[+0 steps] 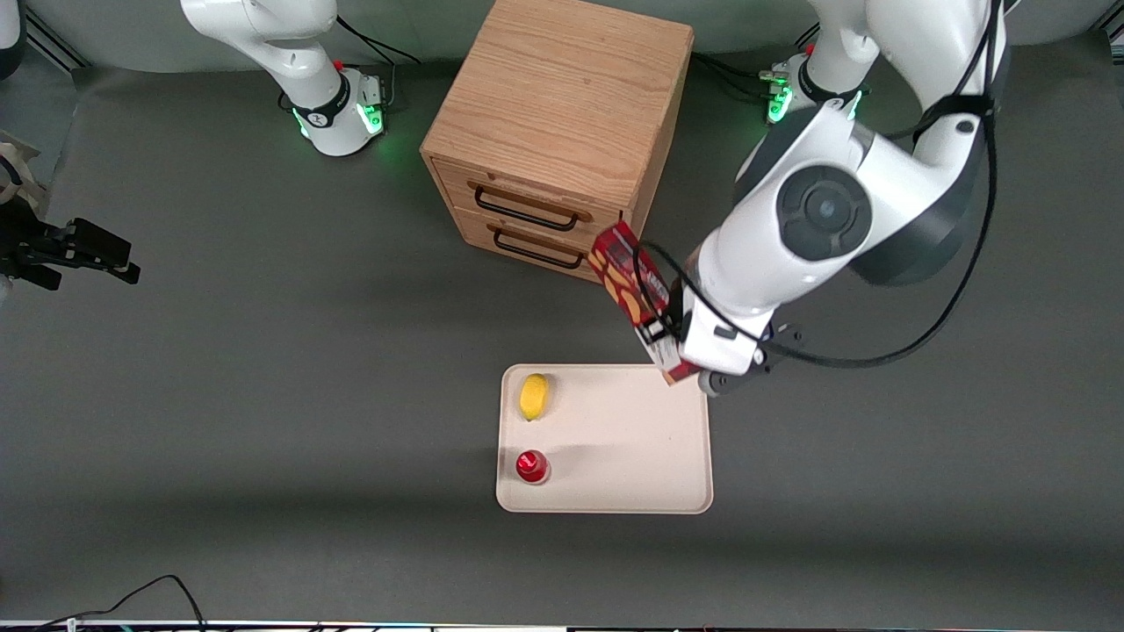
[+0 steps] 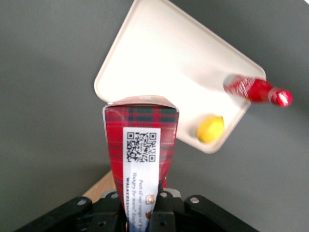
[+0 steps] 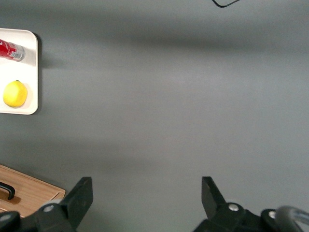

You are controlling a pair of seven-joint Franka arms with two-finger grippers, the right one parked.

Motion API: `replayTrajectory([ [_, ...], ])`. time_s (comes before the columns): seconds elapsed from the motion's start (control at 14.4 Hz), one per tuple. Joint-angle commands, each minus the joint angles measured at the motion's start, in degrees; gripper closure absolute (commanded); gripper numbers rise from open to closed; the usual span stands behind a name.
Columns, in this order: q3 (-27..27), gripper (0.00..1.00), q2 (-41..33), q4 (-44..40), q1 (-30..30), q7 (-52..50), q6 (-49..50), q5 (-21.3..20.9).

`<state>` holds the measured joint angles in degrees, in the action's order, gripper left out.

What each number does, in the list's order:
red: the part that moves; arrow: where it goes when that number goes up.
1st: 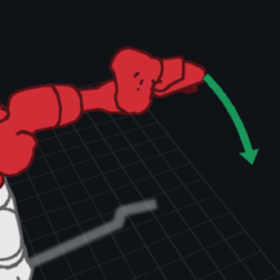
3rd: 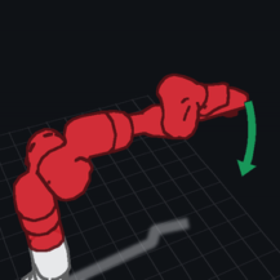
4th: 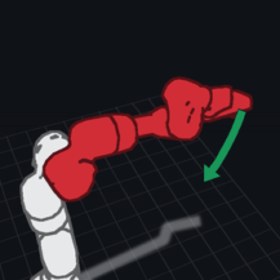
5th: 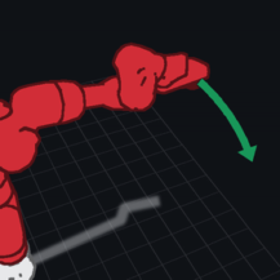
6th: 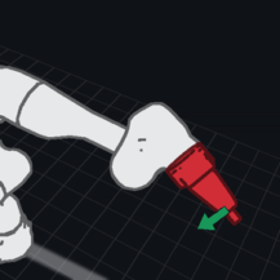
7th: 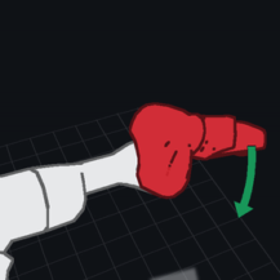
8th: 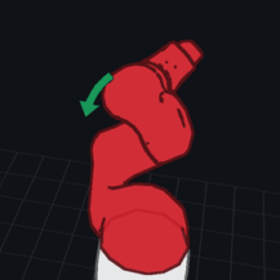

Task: Place red cookie box on tray
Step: 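Lower the held box onto the white tray beside the red cup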

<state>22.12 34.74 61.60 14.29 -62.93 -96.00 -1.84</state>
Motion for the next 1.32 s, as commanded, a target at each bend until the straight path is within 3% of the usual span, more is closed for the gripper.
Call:
replayTrajectory([
  [0.0, -0.33, 1.0, 5.24, -2.8, 0.74, -0.18, -4.34, -5.26],
  [0.48, -1.9, 1.0, 9.54, 9.94, 0.3, -0.44, -26.14, -13.97],
  [1.25, -5.25, 1.0, 15.53, 12.93, 0.04, 1.05, -38.29, -16.18],
])
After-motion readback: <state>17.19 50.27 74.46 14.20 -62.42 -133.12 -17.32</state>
